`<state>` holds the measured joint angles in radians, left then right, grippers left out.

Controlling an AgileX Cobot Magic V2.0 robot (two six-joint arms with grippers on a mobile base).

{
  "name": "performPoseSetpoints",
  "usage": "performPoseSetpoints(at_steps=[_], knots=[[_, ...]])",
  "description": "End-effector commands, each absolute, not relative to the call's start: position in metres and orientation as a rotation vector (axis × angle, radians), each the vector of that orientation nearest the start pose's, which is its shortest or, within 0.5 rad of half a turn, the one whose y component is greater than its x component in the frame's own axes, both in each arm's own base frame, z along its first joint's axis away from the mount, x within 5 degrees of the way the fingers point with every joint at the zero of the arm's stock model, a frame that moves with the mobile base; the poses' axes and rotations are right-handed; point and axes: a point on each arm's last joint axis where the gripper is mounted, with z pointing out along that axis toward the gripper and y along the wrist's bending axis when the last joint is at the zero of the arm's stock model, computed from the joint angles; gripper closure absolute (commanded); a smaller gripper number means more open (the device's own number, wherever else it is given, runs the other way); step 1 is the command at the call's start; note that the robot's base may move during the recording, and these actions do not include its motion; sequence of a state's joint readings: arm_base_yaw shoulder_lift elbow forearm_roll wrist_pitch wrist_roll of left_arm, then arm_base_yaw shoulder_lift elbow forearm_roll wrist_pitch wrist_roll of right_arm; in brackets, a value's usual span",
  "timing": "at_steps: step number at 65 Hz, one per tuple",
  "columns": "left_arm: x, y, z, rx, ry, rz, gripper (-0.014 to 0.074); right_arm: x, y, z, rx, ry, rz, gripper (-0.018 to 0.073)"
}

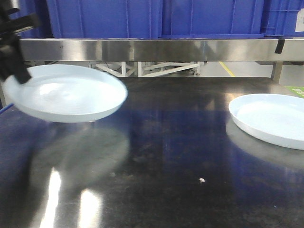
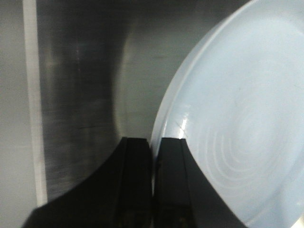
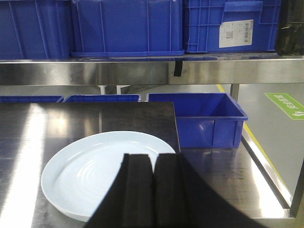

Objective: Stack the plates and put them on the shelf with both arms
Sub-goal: 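Grip the plate rim with the left gripper and slide it toward the table center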

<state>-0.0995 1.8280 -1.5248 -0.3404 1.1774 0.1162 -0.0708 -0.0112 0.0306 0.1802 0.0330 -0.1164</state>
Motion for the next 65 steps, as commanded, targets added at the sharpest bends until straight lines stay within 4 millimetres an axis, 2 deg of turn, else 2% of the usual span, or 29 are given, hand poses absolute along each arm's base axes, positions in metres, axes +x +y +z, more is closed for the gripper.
performPoseSetpoints(at_steps=[1,6,14,29,36,45,51,60,65], knots=[[0.364,-0.091,0.304,0.183,2.779,-0.64,0.0514,0.054,-0.005,0.211,0.102,1.419,-0.016,0.0502],[0.362,-0.109,0.307,0.202,2.74,-0.708,0.0514,0.054,-0.005,0.211,0.102,1.419,-0.016,0.0502],[0.362,-0.137,0.304,0.265,2.691,-0.719,0.0514,0.054,-0.005,0.211,0.102,1.419,-0.016,0.0502],[0.364,-0.182,0.271,0.373,2.718,-0.722,0.0514,0.054,-0.005,0.211,0.102,1.419,-0.016,0.0502],[0.366,-0.19,0.258,0.393,2.743,-0.703,0.0514,0.054,-0.005,0.211,0.102,1.419,-0.016,0.0502],[0.366,-0.192,0.255,0.411,2.737,-0.663,0.0499,0.054,-0.005,0.211,0.102,1.419,-0.016,0.0502],[0.366,-0.193,0.255,0.417,2.737,-0.655,0.042,0.054,-0.005,0.211,0.102,1.419,-0.016,0.0502],[0.366,-0.194,0.257,0.418,2.726,-0.656,0.023,0.054,-0.005,0.211,0.102,1.419,-0.016,0.0502],[0.363,-0.195,0.262,0.428,2.713,-0.66,0.0205,0.054,-0.005,0.211,0.102,1.419,-0.016,0.0502]])
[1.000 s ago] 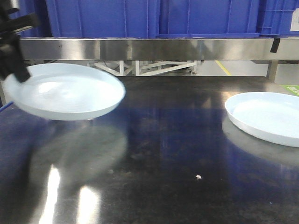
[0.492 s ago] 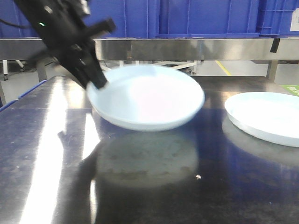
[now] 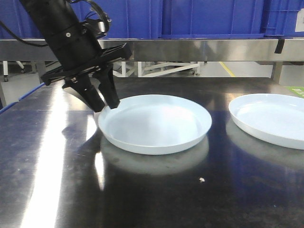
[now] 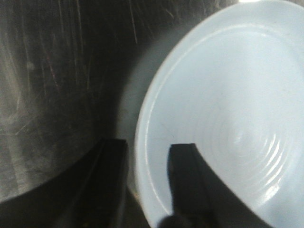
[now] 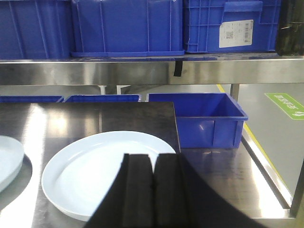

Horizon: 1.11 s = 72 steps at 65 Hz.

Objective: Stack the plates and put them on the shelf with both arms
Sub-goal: 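Grip the plate rim with the left gripper and slide it toward the table center, then release the plate and raise the left gripper away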

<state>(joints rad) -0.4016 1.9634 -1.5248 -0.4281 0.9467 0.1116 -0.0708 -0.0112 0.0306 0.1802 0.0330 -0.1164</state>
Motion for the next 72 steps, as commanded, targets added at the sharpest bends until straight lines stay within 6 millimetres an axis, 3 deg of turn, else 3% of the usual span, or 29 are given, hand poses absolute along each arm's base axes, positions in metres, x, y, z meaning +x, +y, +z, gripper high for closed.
performPoseSetpoints(at_steps=[1,15,32,42,56,72], knots=[[0.362,-0.196,0.263,0.431,2.711,-0.661,0.0206,0.054,-0.005,0.211,0.102,1.419,-0.016,0.0502],[0.349,-0.189,0.289,0.499,2.627,-0.567,0.0274,0.054,-0.005,0.211,0.102,1.419,-0.016,0.0502],[0.312,-0.162,0.31,0.577,2.347,-0.309,0.052,0.054,-0.005,0.211,0.102,1.419,-0.016,0.0502],[0.282,-0.141,0.311,0.584,2.165,-0.236,0.051,0.054,-0.005,0.211,0.102,1.419,-0.016,0.0502],[0.228,-0.109,0.295,0.554,1.982,-0.215,0.051,0.054,-0.005,0.211,0.102,1.419,-0.016,0.0502],[0.18,-0.068,0.281,0.434,1.882,-0.182,0.051,0.054,-0.005,0.211,0.102,1.419,-0.016,0.0502]])
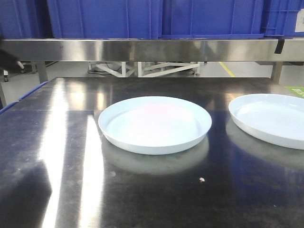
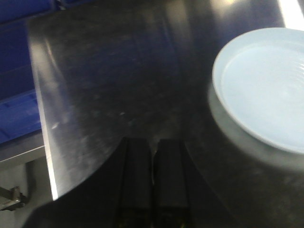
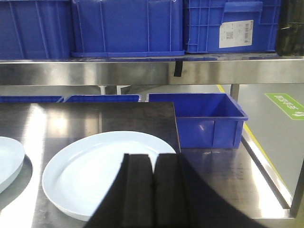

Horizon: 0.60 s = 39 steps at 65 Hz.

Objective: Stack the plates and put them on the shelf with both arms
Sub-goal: 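Release the plate and raise the left gripper away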

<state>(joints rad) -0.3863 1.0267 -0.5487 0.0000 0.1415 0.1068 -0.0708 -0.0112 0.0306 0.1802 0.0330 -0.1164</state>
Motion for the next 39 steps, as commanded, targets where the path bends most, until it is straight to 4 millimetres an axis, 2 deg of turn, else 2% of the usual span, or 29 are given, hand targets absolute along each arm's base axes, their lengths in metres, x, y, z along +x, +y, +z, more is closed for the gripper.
performPoseSetpoints(at_steps=[1,23,39], knots=[[0.177,-0.066,0.279,0.427,1.882,-0.178,0.051,0.054,-0.005,0.211,0.102,1.419,-0.016,0.0502],[0.111,-0.027,0.271,0.272,1.648,-0.11,0.051,0.054,-0.005,0.211,0.102,1.419,-0.016,0.0502],[0.08,-0.013,0.286,0.189,1.467,-0.058,0.051,0.054,-0.005,0.211,0.102,1.419,-0.016,0.0502]])
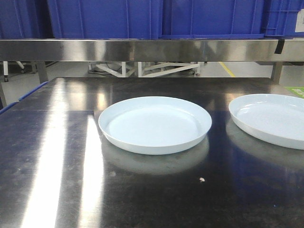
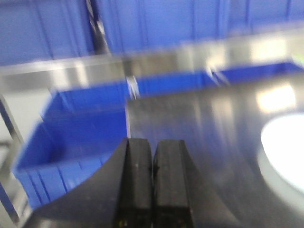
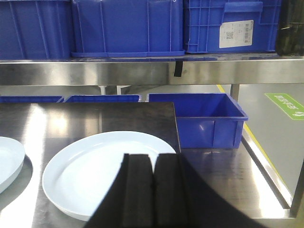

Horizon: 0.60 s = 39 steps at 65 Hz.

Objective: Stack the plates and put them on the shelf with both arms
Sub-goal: 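Release the plate and raise the left gripper away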

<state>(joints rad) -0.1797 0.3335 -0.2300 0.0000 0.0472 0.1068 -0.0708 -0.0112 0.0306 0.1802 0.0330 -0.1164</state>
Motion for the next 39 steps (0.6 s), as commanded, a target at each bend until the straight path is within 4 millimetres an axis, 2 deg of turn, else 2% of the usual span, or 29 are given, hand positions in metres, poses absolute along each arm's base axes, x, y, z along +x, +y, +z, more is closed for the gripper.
performPoseSetpoints(at_steps=[1,39], knots=[[0.0796,-0.0129,0.2856,0.186,1.466,-0.055,0.051,0.0542,-0.0048,0.2106,0.102,1.419,-0.016,0.0502],[0.077,-0.0107,0.2852,0.17,1.47,-0.037,0.0514,0.0542,-0.0049,0.2109,0.102,1.415,-0.016,0.0502]])
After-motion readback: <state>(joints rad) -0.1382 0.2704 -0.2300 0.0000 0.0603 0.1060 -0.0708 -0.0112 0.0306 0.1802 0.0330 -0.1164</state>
